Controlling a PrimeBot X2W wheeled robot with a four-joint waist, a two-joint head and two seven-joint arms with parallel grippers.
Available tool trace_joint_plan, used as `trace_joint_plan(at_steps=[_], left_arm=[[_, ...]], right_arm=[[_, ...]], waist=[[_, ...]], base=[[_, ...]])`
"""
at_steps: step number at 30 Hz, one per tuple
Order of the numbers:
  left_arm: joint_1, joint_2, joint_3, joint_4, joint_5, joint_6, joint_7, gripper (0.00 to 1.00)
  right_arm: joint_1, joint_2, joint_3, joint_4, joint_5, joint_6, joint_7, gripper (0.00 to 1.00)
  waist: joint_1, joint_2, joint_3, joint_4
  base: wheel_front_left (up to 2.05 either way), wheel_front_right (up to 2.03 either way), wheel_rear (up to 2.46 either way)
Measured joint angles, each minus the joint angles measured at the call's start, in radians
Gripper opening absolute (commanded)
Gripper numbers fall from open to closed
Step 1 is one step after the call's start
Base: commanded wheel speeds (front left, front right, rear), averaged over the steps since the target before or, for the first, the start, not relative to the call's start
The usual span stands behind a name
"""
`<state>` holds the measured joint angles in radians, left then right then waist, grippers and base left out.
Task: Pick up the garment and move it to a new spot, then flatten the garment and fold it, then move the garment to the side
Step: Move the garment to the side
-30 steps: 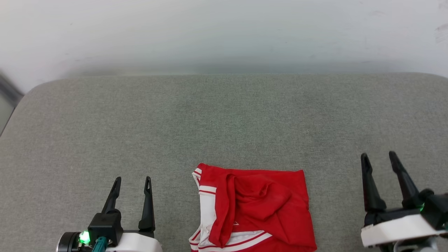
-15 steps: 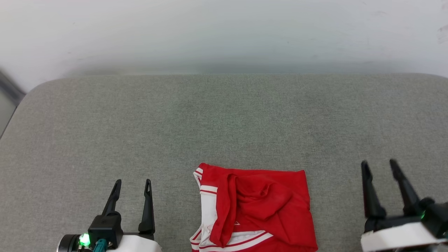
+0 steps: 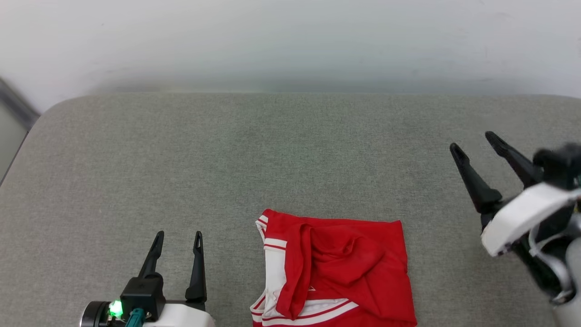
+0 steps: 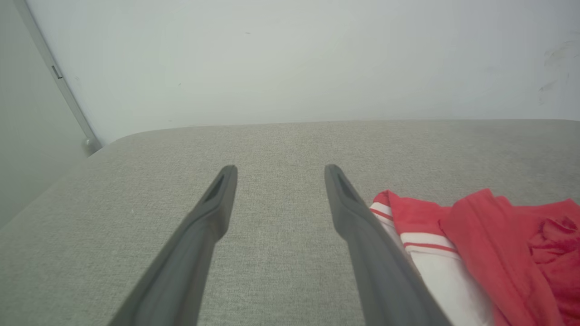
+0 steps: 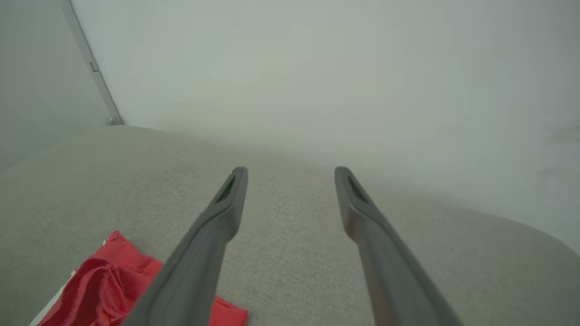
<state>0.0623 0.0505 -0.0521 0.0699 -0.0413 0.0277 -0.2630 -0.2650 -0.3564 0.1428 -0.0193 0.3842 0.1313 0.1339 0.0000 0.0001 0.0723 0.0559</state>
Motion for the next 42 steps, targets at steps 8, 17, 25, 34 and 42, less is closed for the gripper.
trace_joint_plan(at_steps=[8, 17, 25, 34, 42], left_arm=[[-0.008, 0.000, -0.007, -0.001, -0.007, 0.000, 0.000, 1.00], [-0.054, 0.000, -0.024, -0.004, -0.016, -0.001, 0.000, 1.00], [-0.094, 0.000, -0.049, -0.005, -0.024, 0.000, 0.000, 1.00], [-0.131, 0.000, -0.064, -0.005, -0.027, 0.003, 0.000, 1.00], [-0.147, 0.000, -0.070, 0.004, -0.033, 0.008, 0.000, 1.00]], right_arm=[[-0.071, -0.143, 0.103, 0.012, 0.350, 0.000, 0.522, 1.00], [-0.021, -0.162, 0.136, 0.084, 0.564, 0.000, 0.778, 1.00], [-0.022, -0.113, 0.163, 0.161, 0.622, -0.001, 0.778, 1.00], [-0.043, -0.081, 0.268, 0.216, 0.634, 0.001, 0.729, 1.00], [-0.080, -0.103, 0.368, 0.240, 0.624, 0.001, 0.642, 0.00]], waist=[[0.0000, -0.0001, 0.020, 0.015], [0.0000, 0.0000, 0.078, 0.041], [0.0000, 0.0000, 0.147, 0.075], [0.0001, 0.0000, 0.206, 0.111], [0.0000, 0.0000, 0.208, 0.121]], base=[[0.00, 0.00, 0.00], [0.00, 0.00, 0.00], [0.00, 0.00, 0.00], [0.00, 0.00, 0.00], [0.00, 0.00, 0.00]])
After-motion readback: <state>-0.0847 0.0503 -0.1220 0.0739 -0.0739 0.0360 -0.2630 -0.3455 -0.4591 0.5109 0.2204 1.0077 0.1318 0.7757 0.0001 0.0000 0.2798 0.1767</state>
